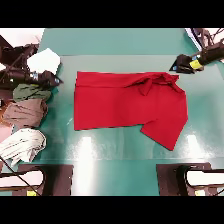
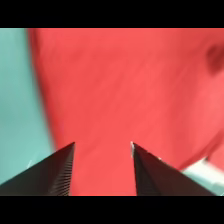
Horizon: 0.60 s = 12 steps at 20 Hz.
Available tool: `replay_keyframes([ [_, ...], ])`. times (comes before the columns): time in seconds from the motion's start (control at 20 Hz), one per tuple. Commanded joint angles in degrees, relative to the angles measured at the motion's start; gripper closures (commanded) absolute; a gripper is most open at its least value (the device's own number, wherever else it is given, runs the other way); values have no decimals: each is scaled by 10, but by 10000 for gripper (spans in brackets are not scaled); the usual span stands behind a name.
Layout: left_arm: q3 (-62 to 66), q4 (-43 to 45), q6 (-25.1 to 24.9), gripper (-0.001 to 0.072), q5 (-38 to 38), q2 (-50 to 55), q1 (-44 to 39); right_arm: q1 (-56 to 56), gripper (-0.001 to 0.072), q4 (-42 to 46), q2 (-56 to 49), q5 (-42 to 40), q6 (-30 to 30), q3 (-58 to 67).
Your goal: Fold the shirts.
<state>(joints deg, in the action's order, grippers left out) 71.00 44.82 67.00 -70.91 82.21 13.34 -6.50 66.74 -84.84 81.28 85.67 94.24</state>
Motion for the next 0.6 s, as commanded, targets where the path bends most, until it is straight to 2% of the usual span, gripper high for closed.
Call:
replay_keyframes([
  [0.0,-105,53,4,280,-39,-34,0,-10,429,-28,80,42,-33,-103],
  [0.05,-158,49,0,280,-18,-55,-2,-10,469,-28,103,38,-39,-139],
  [0.25,-328,52,-15,280,43,-134,-29,-10,469,-28,169,1,-43,-244],
  [0.4,-366,52,-14,279,67,-145,-75,-10,469,-28,198,-16,-43,-285],
  [0.55,-370,49,7,279,100,-145,-121,-10,469,-28,212,-15,-43,-293],
])
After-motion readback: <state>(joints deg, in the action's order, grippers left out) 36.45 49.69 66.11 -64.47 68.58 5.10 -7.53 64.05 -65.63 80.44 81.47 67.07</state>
